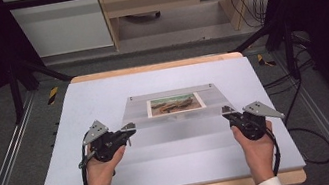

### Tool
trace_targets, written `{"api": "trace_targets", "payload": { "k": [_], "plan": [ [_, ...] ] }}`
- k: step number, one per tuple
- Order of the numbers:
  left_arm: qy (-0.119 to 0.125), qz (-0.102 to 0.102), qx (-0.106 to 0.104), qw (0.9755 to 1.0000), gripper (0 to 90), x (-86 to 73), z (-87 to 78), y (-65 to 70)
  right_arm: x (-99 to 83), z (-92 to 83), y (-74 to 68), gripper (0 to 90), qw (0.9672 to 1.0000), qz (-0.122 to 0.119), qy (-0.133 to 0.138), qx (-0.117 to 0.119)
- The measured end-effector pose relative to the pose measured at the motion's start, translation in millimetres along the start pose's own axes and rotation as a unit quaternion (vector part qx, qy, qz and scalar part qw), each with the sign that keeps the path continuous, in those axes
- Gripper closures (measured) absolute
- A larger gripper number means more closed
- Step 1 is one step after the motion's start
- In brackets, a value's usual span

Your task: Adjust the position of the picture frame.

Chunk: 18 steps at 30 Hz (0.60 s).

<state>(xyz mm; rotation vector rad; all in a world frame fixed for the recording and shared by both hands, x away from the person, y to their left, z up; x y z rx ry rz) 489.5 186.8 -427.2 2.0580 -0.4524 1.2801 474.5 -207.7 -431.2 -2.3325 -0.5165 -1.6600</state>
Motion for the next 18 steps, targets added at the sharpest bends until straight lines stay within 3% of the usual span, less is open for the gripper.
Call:
{"api": "trace_targets", "payload": {
  "k": [10, 18],
  "plan": [
    [0.002, -0.005, 0.002, 1.0, 83.4, 3.5, -10.1, -20.7, 6.5, 19.3, -17.7, 84.7, 1.0, 0.002, -0.004, 0.006],
    [0.002, -0.005, 0.005, 1.0, 83.3, 5.2, -4.2, -32.1, 8.7, 27.8, -19.7, 84.7, 1.0, -0.001, -0.006, 0.001]
  ]
}}
Point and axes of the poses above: each handheld gripper's, and its own axes: z roughly forward along the jaws, x roughly out of its top, y roughly to its right, the point moved 3 cm from there along z, roughly forward along the jaws, and after that the axes turned 10 degrees about -z, right-handed, at the moved point
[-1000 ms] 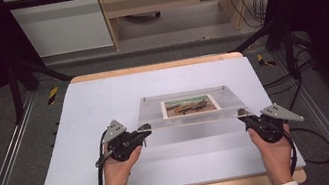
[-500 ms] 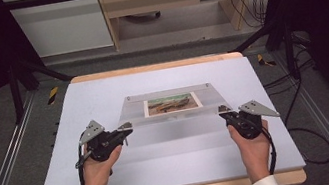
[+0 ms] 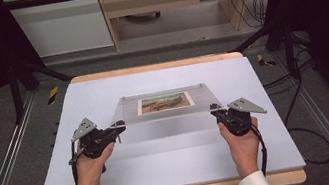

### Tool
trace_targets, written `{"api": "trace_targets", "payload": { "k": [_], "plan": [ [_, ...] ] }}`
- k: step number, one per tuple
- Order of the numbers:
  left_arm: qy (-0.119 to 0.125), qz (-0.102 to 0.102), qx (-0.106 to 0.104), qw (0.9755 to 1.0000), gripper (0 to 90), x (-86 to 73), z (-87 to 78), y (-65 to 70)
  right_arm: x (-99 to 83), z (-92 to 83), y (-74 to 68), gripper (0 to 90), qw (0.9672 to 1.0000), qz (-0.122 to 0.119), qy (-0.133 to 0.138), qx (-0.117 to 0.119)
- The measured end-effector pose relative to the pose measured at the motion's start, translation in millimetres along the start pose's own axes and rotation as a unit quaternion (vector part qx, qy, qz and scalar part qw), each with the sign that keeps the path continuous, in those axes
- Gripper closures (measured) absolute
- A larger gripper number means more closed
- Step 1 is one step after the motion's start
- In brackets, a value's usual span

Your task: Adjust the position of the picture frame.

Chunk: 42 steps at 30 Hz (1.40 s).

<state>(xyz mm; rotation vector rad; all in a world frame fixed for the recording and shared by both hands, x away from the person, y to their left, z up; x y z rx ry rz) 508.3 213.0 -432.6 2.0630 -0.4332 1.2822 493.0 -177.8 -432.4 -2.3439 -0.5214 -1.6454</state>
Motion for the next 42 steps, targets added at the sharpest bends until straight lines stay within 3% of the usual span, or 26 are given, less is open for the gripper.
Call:
{"api": "trace_targets", "payload": {
  "k": [14, 28, 31, 42],
  "plan": [
    [-0.001, -0.005, 0.005, 1.0, 83.3, -0.3, 20.7, -10.5, -4.6, 9.9, 6.2, 84.7, 0.9998, 0.009, -0.008, -0.016],
    [-0.006, -0.003, 0.015, 0.9999, 83.6, -11.3, 21.3, -11.9, -16.4, 10.3, 4.0, 84.7, 0.9997, 0.015, -0.014, -0.012],
    [-0.011, -0.007, 0.02, 0.9997, 83.9, -13.9, 20.6, -10.7, -18.8, 10.0, 3.9, 84.8, 0.9997, 0.016, -0.015, -0.01],
    [-0.054, 0.012, 0.039, 0.9977, 84.0, -36.3, 19.1, -6.3, -40.9, 7.9, 2.7, 84.6, 0.9985, 0.012, -0.053, 0.003]
  ]
}}
Point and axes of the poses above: each handheld gripper's, and its own axes: z roughly forward along the jaws, x roughly out of its top, y roughly to its right, the point moved 3 cm from there along z, roughly forward along the jaws, and after that the axes turned 10 degrees about -z, right-handed, at the moved point
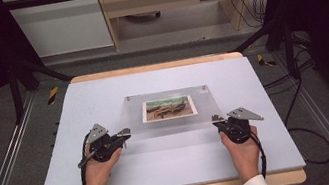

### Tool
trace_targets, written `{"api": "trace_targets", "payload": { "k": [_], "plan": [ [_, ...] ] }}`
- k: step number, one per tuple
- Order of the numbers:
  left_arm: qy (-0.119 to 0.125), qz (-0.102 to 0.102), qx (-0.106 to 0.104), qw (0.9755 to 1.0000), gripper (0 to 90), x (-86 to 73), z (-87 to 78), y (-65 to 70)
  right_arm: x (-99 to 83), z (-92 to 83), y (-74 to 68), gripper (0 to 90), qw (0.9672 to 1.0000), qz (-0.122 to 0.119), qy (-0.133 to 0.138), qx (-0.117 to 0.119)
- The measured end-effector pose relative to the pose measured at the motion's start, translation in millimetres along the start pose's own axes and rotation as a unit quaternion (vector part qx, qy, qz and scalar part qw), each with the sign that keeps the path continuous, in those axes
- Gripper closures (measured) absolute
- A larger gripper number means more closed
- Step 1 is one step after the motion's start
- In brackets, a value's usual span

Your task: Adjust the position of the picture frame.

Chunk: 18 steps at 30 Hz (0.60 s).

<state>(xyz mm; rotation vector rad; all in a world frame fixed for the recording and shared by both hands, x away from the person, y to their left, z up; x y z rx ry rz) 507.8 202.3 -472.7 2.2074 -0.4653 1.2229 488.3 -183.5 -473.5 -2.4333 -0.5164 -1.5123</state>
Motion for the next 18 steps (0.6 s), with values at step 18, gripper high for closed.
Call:
{"api": "trace_targets", "payload": {
  "k": [18],
  "plan": [
    [-0.031, 0.006, 0.015, 0.9994, 83.8, -13.4, 4.5, -0.2, -13.0, 5.2, -0.1, 84.3, 0.9993, -0.006, -0.036, 0.011]
  ]
}}
Point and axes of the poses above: each handheld gripper's, and its own axes: z roughly forward along the jaws, x roughly out of its top, y roughly to its right, the point moved 3 cm from there along z, roughly forward along the jaws, and after that the axes turned 10 degrees about -z, right-handed, at the moved point
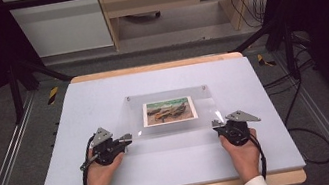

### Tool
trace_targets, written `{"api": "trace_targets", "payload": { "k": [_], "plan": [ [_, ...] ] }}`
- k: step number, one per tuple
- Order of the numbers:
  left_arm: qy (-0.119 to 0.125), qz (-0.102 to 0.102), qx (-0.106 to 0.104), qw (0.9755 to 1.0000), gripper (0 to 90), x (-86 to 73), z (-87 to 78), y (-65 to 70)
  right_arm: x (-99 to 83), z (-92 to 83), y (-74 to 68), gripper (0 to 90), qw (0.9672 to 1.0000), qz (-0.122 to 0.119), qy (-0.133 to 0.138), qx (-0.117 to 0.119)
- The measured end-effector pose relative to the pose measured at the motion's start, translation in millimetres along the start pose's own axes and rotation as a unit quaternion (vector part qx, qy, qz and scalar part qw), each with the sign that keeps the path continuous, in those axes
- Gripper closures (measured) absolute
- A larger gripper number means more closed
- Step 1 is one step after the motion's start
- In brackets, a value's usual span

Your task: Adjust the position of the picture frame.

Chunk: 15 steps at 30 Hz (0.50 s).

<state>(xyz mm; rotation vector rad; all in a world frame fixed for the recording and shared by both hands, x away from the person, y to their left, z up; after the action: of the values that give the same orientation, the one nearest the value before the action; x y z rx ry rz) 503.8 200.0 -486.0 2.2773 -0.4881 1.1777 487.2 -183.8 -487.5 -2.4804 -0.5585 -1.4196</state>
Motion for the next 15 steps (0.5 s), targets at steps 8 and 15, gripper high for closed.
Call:
{"api": "trace_targets", "payload": {
  "k": [8, 15],
  "plan": [
    [-0.005, 0.003, 0.008, 0.9999, 83.8, -3.2, 2.1, -2.3, -4.3, 2.4, -1.6, 84.2, 0.9999, -0.001, -0.011, 0.003],
    [-0.011, 0.004, 0.012, 0.9999, 83.8, -5.4, 3.6, -2.5, -6.6, 3.7, -1.5, 84.1, 0.9998, -0.006, -0.016, 0.004]
  ]
}}
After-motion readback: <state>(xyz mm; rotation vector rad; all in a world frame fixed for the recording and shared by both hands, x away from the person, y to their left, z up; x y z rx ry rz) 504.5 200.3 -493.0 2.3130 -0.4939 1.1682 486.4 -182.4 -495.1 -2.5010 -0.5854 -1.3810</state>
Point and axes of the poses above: each handheld gripper's, and its own axes: z roughly forward along the jaws, x roughly out of its top, y roughly to its right, the point moved 3 cm from there along z, roughly forward along the jaws, and after that the axes turned 10 degrees about -z, right-handed, at the moved point
